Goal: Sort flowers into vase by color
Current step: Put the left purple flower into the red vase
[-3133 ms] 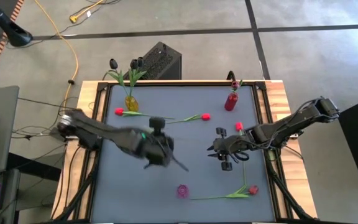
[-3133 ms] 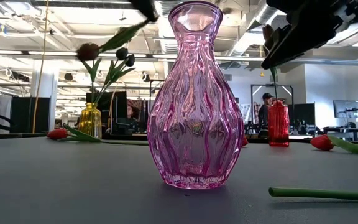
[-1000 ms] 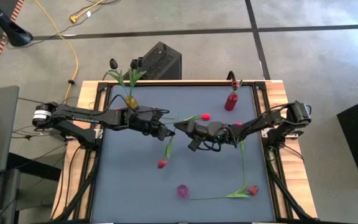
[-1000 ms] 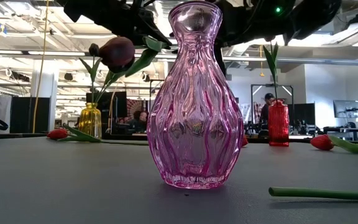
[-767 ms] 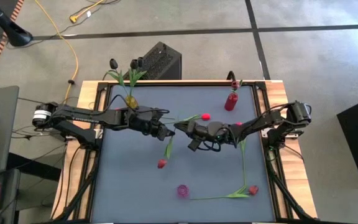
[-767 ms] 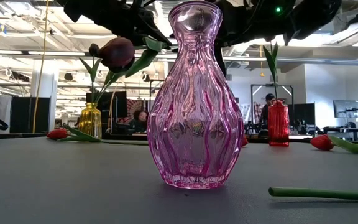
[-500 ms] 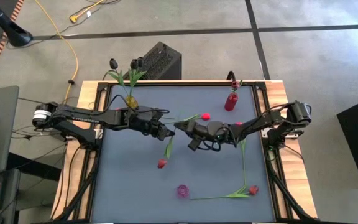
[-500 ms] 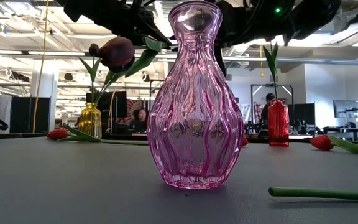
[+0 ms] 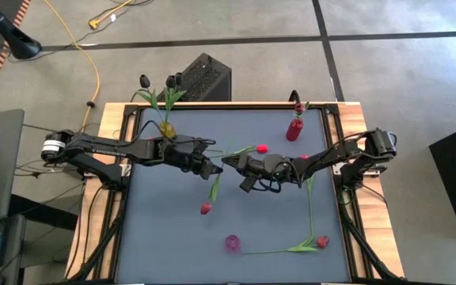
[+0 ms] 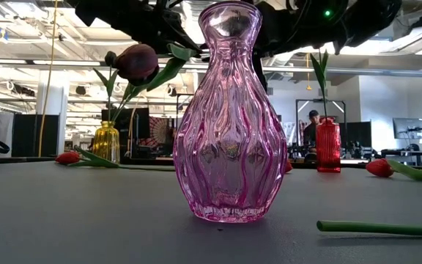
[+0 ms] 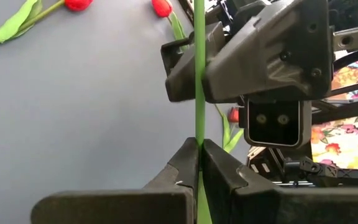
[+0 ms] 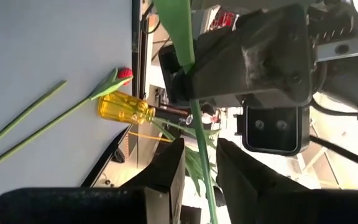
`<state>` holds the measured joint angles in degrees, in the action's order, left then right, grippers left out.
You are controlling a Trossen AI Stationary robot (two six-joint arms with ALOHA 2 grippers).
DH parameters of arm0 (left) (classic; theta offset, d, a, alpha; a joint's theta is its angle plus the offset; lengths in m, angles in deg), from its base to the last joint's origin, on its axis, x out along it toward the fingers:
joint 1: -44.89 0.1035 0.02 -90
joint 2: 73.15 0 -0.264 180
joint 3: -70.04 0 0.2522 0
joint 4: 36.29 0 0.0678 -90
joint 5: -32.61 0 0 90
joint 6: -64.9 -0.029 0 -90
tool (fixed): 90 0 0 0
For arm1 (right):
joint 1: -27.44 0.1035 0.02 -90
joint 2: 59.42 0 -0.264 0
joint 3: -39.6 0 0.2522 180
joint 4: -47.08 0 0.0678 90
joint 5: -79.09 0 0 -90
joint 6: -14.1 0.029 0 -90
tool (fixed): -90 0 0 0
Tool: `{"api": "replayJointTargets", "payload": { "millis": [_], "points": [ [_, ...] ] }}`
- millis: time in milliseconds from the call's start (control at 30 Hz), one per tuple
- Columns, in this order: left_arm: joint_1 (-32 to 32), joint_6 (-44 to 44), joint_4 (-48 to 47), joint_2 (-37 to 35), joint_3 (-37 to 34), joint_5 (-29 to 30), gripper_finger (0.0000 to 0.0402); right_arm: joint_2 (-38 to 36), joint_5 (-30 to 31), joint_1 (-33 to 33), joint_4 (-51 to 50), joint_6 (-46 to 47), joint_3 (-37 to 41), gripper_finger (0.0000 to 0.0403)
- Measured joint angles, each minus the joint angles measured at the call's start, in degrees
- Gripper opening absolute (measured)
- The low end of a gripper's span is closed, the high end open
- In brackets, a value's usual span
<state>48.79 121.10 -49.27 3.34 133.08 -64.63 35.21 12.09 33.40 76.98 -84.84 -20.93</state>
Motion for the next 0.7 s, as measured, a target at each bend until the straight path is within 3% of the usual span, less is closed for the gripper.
{"api": "replayJointTargets", "payload": {
  "millis": [167,333,433,700],
  "points": [
    [0.01,0.04,-0.02,0.0,0.0,0.02,0.0,0.0,-2.02,0.0,0.11,0.0,0.0,0.0111],
    [0.0,-0.03,0.0,0.0,0.0,0.24,0.0011,0.0,-2.11,0.0,-0.01,1.83,0.0,0.0059],
    [0.0,-1.14,0.17,0.0,0.02,0.46,0.0035,0.0,-2.3,0.04,-0.23,4.36,0.07,0.0019],
    [1.24,-8.41,0.09,-1.54,0.02,1.74,0.0129,-0.02,-2.69,0.98,-1.32,16.54,0.07,0.0019]
  ]
}}
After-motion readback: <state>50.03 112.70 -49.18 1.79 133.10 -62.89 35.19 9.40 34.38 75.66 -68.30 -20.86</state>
